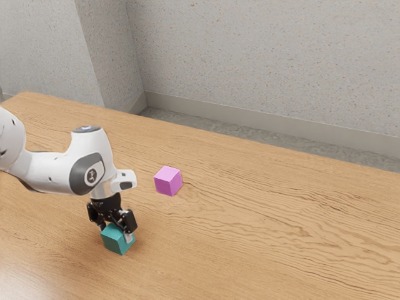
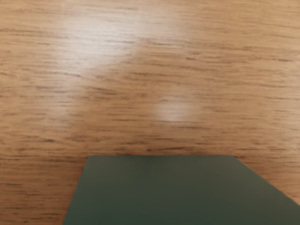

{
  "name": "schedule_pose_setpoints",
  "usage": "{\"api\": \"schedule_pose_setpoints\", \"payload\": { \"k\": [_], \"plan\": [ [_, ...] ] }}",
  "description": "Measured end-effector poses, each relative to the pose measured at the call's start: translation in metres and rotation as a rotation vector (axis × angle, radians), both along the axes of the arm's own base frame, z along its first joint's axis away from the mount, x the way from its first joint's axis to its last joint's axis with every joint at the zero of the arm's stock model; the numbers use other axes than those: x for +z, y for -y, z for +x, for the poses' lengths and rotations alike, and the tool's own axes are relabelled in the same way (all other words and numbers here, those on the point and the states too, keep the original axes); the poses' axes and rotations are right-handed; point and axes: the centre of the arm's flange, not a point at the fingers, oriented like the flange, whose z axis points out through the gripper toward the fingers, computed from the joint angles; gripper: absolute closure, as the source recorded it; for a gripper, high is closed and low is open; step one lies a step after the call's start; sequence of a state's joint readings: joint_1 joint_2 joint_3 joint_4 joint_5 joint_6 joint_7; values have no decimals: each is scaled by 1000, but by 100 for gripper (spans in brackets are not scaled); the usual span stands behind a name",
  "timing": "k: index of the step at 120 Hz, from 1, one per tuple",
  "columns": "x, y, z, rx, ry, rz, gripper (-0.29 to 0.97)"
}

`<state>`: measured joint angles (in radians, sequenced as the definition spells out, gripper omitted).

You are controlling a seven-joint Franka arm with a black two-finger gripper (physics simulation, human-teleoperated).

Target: Pick up the blue block with one arm, and put the blue block on the pink block with one arm

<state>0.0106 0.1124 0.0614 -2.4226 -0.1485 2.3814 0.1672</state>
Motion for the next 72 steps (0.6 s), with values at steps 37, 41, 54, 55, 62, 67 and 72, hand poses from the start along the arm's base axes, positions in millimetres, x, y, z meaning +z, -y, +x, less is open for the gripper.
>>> {"api": "schedule_pose_setpoints", "payload": {
  "k": [37, 41, 54, 55, 62, 67, 72],
  "plan": [
    [5, 2, 2, -24, 15, 2, 30],
    [11, 3, 5, -33, 28, 7, 33],
    [54, 24, 41, -109, 131, 36, 34],
    [58, 26, 45, -115, 139, 38, 34],
    [86, 42, 82, -159, 196, 49, 35],
    [100, 50, 98, -180, 220, 55, 35],
    [107, 53, 107, -188, 230, 60, 34]
  ]
}}
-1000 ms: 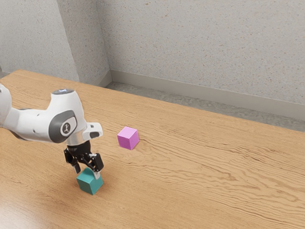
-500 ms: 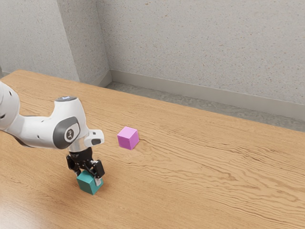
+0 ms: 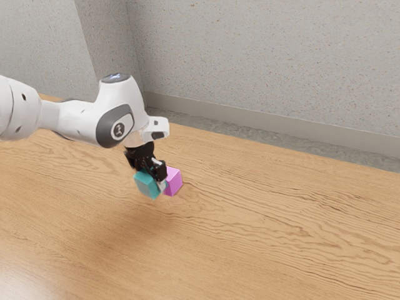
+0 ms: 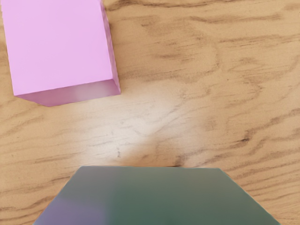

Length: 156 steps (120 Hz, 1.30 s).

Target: Pick up the blue block with one arm, and put the blue block on the pink block with one arm

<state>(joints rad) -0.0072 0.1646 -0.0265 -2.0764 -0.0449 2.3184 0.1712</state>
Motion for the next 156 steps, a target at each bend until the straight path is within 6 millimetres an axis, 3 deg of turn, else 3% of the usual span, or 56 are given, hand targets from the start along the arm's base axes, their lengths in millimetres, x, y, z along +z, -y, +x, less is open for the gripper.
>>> {"api": "schedule_pose_setpoints", "payload": {
  "k": [19, 52, 84, 116, 156],
  "plan": [
    [13, 1, 24, -8, 5, 10, 36],
    [5, 4, 49, -11, -26, 12, 33],
    [9, 0, 77, 39, -20, -21, 31],
    [-11, -20, 93, 105, -61, -23, 31],
    [-21, -27, 114, 132, -76, -19, 33]
  ]
}}
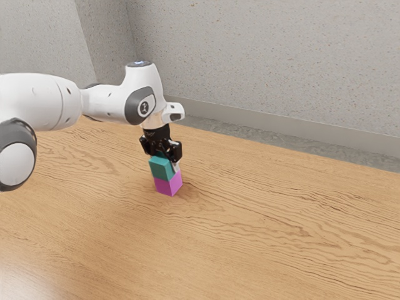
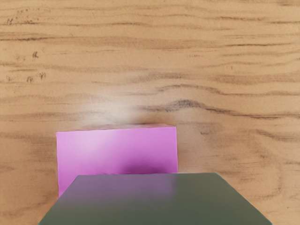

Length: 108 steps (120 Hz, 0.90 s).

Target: Pick up the blue block with one arm, and put the blue block on the pink block with one arm

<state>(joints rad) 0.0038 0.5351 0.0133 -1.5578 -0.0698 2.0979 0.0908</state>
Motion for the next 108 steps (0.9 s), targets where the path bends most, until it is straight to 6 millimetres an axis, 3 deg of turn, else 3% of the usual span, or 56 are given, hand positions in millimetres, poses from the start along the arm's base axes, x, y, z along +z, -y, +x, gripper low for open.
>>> {"api": "schedule_pose_setpoints", "payload": {
  "k": [36, 53, 64, 68, 74, 85, 103, 108],
  "plan": [
    [-1, -6, 13, 14, 0, 4, 33],
    [-4, -6, 12, 29, -12, -25, 20],
    [1, -19, 9, 54, -9, -31, 13],
    [16, -24, 4, 62, 4, -31, 11],
    [55, -25, -13, 65, 39, -33, 9],
    [130, 7, -48, 18, 116, -42, 6],
    [213, 25, -128, -20, 197, -55, 3],
    [227, 29, -143, -30, 204, -57, 2]
  ]
}}
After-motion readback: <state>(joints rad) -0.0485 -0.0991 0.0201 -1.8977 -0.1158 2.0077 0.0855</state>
